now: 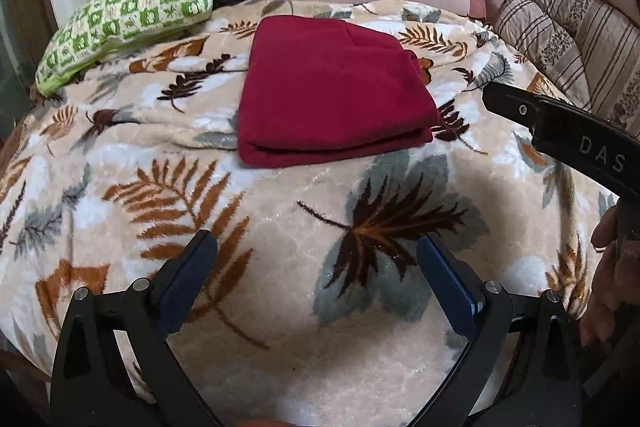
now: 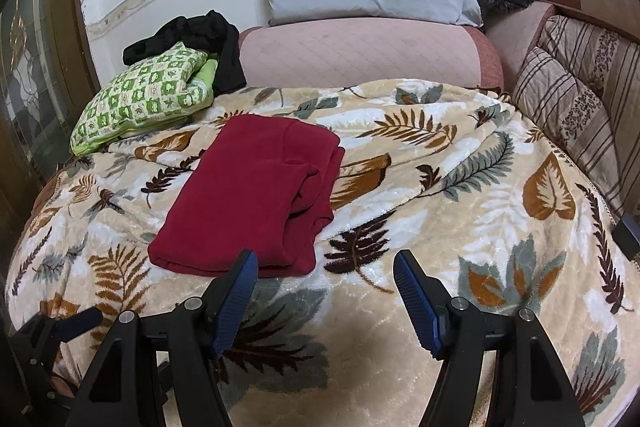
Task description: Fold small clothes
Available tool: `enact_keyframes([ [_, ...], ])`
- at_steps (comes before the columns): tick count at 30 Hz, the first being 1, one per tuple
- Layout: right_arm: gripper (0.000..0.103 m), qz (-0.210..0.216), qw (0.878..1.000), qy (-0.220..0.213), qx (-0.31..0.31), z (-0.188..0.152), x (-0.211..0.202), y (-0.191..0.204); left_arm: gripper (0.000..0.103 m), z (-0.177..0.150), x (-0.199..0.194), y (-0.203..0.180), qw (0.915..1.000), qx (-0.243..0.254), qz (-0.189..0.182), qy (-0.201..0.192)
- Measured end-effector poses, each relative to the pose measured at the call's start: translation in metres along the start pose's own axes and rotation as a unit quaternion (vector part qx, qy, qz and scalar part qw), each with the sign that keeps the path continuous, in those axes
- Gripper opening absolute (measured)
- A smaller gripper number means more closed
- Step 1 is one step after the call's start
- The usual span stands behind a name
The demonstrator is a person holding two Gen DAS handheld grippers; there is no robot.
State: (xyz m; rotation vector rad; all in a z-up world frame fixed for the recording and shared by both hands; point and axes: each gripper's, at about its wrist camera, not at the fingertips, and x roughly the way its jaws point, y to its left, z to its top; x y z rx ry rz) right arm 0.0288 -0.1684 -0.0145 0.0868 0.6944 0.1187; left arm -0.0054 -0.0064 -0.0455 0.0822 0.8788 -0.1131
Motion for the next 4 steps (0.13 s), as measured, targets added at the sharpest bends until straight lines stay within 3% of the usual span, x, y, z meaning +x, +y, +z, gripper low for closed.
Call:
enact_keyframes([
  [4, 0.068, -0.002, 1.0, 0.001, 0.002, 0.0002, 0.0014, -0.0023, 0.101, 0.0006, 0.0019, 0.0011, 0.9999, 0.002, 0.012, 0.002],
])
